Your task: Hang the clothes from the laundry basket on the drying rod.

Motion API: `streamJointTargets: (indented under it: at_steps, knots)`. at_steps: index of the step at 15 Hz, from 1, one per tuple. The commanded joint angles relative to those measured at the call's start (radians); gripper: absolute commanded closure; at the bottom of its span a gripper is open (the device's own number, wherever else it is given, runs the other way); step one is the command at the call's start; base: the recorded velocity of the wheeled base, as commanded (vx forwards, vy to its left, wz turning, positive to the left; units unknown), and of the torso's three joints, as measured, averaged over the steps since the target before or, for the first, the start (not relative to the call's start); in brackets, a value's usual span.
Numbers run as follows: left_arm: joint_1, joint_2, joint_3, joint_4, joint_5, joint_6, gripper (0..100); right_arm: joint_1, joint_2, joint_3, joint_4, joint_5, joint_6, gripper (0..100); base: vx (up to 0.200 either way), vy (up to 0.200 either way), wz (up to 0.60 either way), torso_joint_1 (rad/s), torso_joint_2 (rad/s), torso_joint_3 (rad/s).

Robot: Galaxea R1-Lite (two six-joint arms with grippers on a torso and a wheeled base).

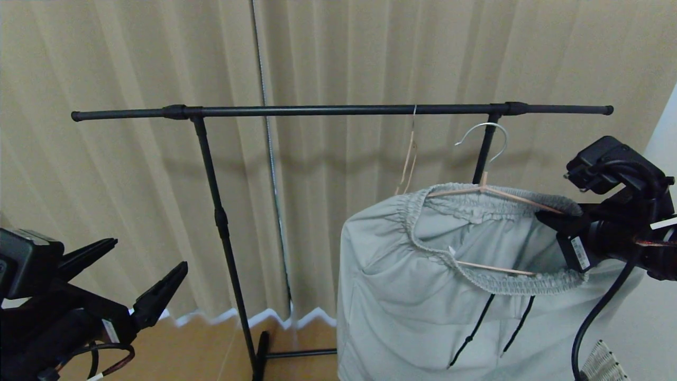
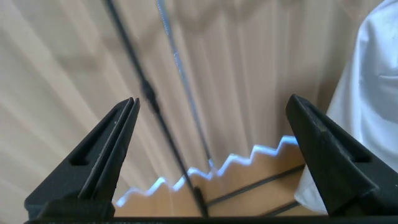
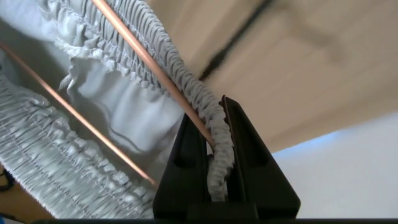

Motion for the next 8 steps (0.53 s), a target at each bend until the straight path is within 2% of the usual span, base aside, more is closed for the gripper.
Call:
streamJointTargets:
  at_steps: [1, 2, 8]
  knots:
    - [0.0, 0.004, 0.0, 0.0, 0.0, 0.0, 0, 0.001, 0.003, 0.001, -0.001, -0.001, -0.001, 100, 0.0, 0.2, 0.0, -0.002, 0.0, 0.002]
    - [0.0, 0.004, 0.0, 0.0, 0.0, -0.002, 0, 0.003, 0.003, -0.001, -0.001, -0.001, -0.001, 100, 0.0, 0.2, 0.0, -0.002, 0.0, 0.002]
    - [-0.002, 0.002, 0.005, 0.0, 0.0, 0.0, 0, 0.021, 0.022, -0.004, 0.005, -0.001, 0.02, 100, 0.0, 0.0, 0.0, 0.0, 0.0, 0.0]
